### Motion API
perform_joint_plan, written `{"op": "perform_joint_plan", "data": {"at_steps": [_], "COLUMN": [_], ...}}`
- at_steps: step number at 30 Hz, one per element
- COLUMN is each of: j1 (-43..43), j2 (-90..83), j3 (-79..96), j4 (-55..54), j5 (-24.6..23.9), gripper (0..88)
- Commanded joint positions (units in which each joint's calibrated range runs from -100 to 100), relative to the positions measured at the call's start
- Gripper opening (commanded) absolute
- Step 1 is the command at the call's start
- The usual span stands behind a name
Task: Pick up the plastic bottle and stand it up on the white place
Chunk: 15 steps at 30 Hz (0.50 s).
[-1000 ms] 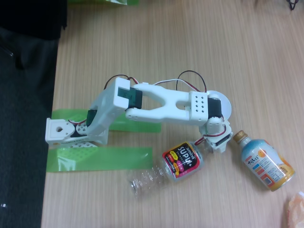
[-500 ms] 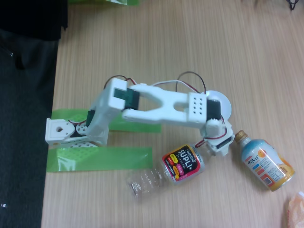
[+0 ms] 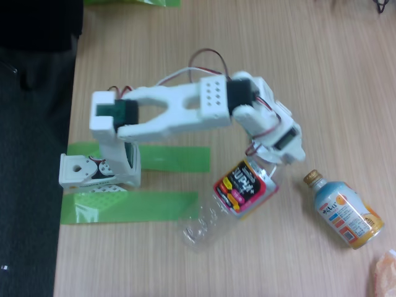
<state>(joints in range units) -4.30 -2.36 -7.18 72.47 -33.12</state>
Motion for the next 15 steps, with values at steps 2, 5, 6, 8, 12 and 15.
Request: {"op": "perform_joint_plan", "data": {"at_steps": [2,5,6,8,12,15], "j1": [-3.8,-7.0,-8.1,-10.3,-14.6,-16.7], "j2": [-10.8,-17.2,-19.4,-23.4,-29.0,-31.3], "j3": [3.6,7.4,8.4,9.4,9.3,9.6], "j4": [-0.3,-0.5,-0.5,-0.6,-0.9,-3.8], "j5": [-0.1,-0.4,-1.2,-2.7,-5.1,-6.8], "gripper": [10.2,10.0,10.1,10.1,10.1,10.2]}}
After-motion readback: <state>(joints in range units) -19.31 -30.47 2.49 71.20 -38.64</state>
